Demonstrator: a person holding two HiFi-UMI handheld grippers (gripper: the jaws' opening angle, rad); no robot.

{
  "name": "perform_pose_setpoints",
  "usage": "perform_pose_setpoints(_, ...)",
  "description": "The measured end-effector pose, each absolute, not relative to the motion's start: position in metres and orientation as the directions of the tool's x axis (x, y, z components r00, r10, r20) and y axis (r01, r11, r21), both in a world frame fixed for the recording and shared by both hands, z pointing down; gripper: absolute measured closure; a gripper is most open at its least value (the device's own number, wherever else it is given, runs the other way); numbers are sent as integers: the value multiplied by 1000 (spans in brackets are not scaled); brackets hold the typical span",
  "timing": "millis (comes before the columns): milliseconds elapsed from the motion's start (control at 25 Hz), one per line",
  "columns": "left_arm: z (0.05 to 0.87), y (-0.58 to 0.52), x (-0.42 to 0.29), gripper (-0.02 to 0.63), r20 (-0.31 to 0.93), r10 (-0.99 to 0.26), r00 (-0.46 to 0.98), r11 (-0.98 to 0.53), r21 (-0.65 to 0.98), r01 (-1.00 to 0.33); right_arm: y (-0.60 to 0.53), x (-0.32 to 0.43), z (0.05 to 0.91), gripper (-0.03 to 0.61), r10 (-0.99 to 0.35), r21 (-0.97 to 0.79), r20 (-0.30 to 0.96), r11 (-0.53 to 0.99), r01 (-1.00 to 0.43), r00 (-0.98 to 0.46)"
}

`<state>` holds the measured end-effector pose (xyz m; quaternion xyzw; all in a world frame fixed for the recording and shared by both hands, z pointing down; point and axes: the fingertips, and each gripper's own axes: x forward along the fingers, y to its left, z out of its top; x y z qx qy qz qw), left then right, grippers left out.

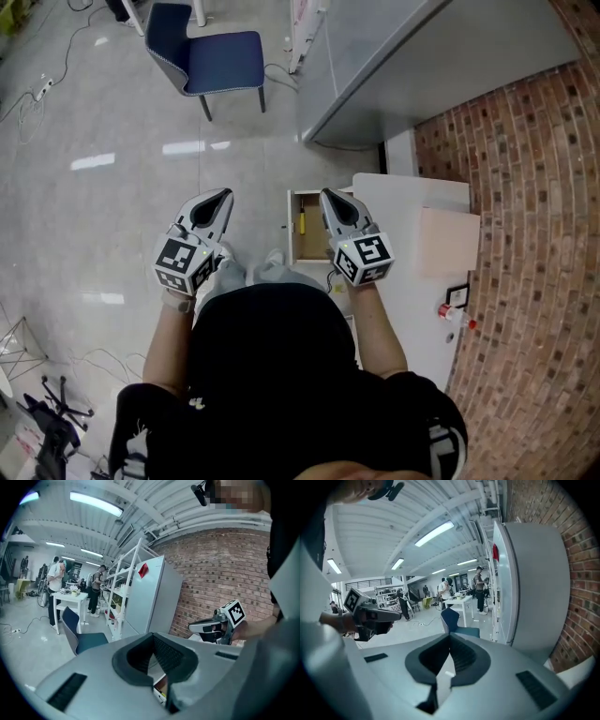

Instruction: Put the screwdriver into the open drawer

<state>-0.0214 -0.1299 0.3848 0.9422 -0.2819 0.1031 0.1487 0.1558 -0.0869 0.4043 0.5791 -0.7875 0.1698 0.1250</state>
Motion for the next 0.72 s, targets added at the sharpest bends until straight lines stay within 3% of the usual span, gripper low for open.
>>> perform_pose_setpoints(720,256,-138,9,611,84,-407,909,-906,87,-414,-79,158,256,569,-945,2,129,302,-953,-299)
